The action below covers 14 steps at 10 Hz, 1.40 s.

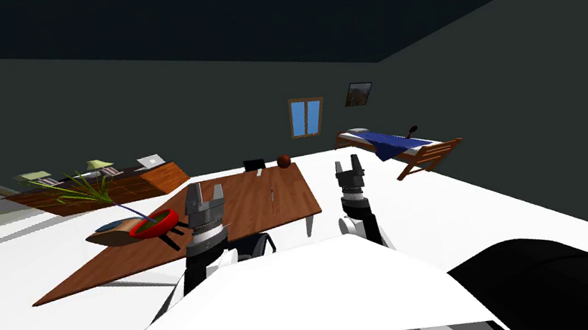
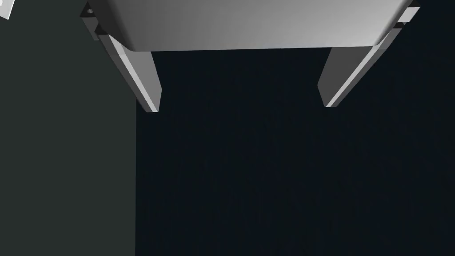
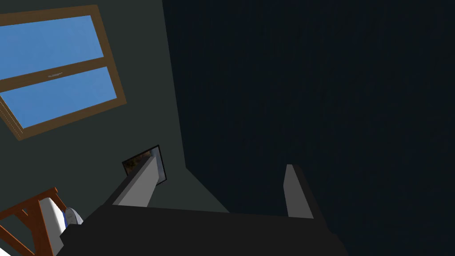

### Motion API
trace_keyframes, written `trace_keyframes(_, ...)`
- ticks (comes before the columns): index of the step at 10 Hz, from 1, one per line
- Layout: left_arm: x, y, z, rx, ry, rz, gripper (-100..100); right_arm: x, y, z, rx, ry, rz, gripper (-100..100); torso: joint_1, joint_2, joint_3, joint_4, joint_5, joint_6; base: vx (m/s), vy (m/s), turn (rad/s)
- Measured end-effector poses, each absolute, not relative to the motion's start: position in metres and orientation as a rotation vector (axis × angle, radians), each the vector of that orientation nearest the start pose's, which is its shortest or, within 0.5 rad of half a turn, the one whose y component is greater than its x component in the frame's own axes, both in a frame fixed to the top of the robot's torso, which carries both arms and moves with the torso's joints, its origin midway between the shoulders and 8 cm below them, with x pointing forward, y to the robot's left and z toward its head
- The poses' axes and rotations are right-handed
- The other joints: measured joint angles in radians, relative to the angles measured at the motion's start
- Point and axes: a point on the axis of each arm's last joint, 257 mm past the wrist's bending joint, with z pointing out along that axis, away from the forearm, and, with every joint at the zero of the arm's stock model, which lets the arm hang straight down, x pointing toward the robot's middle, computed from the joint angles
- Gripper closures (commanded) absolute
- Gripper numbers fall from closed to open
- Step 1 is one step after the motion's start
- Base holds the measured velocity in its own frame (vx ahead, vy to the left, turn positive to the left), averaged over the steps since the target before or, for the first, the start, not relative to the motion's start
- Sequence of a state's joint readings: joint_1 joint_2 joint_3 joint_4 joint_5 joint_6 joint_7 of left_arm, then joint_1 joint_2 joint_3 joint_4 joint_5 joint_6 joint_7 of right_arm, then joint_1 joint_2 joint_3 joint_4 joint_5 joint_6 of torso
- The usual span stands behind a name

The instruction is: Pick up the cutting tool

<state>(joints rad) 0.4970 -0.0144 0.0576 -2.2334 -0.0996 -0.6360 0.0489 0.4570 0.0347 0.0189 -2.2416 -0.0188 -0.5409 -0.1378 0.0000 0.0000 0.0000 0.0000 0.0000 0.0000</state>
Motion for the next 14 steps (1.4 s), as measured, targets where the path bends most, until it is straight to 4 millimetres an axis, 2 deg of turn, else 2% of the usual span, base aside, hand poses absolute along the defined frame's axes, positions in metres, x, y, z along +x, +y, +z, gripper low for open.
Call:
trace_keyframes(4,0.334,0.283,0.013,-0.507,0.706,-1.216,-100,0.348,-0.274,0.029,0.711,0.502,1.486,0,-0.001,0.002,0.001,0.0,0.0,0.0,-0.023,-0.024,-0.079)
trace_keyframes(8,0.341,0.29,-0.031,-0.533,0.875,-1.154,-100,0.348,-0.274,0.029,0.711,0.502,1.486,0,-0.002,0.002,0.001,0.0,-0.001,0.0,-0.028,-0.04,-0.179)
trace_keyframes(10,0.345,0.301,-0.062,-0.575,0.978,-1.114,-100,0.348,-0.274,0.029,0.711,0.502,1.486,0,-0.002,0.002,0.001,0.0,-0.001,0.0,-0.018,-0.048,-0.26)
trace_keyframes(14,0.344,0.336,-0.143,-0.706,1.199,-1.015,-100,0.348,-0.274,0.029,0.711,0.502,1.486,0,-0.002,0.0,0.0,0.0,-0.001,0.0,0.005,-0.052,-0.367)
